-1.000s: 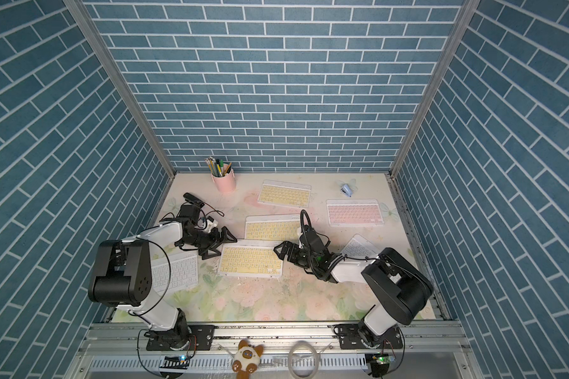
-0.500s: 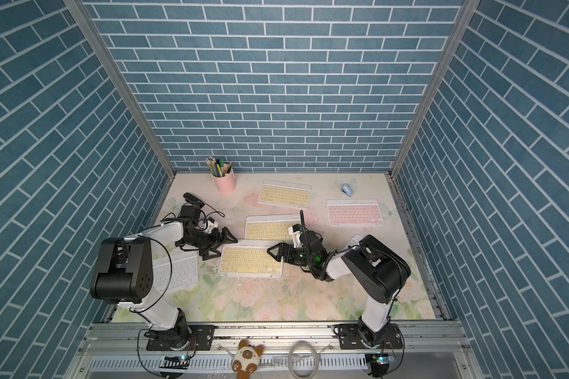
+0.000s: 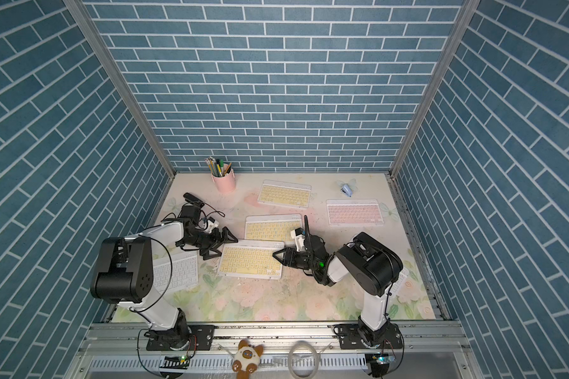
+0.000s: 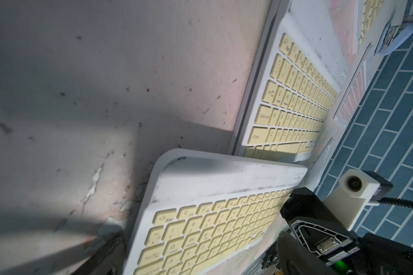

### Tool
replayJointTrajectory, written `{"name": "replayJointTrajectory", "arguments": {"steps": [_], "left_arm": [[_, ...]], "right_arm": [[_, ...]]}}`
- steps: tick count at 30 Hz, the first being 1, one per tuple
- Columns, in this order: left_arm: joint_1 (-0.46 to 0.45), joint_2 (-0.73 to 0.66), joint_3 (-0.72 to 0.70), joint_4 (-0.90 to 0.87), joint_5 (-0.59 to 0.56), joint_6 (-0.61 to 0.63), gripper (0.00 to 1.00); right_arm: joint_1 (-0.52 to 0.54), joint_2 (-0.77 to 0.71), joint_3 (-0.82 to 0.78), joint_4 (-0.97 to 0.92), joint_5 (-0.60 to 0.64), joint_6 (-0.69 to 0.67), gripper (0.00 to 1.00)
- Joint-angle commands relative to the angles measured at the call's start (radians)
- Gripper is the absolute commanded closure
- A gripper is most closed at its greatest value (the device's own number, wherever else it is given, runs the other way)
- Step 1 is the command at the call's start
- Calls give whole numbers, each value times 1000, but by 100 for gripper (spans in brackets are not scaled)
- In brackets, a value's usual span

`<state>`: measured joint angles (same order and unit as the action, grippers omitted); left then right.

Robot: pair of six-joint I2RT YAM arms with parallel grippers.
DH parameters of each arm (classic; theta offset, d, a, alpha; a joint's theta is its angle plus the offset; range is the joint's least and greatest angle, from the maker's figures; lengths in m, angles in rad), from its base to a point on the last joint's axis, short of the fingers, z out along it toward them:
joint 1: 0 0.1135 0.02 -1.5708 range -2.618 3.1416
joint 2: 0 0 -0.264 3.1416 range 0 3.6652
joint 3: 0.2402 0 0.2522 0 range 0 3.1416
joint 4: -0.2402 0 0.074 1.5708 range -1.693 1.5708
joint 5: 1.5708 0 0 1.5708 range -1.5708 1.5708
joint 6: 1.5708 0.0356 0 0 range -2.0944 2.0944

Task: Stack the numeric keypads
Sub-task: Pick up the numeric keypad from the center of the board.

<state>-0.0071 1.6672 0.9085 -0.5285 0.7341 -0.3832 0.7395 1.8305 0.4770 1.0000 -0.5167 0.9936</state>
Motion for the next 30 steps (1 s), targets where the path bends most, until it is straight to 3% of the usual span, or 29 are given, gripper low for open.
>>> {"name": "replayJointTrajectory", "arguments": {"steps": [1, 6, 16, 22, 30], "left_arm": [[-10, 6, -10, 5, 35, -1, 1], [-10, -12, -17, 9, 43, -8, 0], [13, -166, -3, 50, 63, -42, 0], [13, -300, 80, 68, 36, -109, 0], [12, -311, 82, 168, 55, -177, 0]], "right_arm": [[4, -37, 8, -7, -23, -18, 65], [4, -88, 40, -110, -23, -74, 85], [-31, -196, 128, -228, -71, -101, 100], [-112, -216, 211, -236, -172, -66, 100], [-282, -191, 299, -182, -402, 34, 100]]}}
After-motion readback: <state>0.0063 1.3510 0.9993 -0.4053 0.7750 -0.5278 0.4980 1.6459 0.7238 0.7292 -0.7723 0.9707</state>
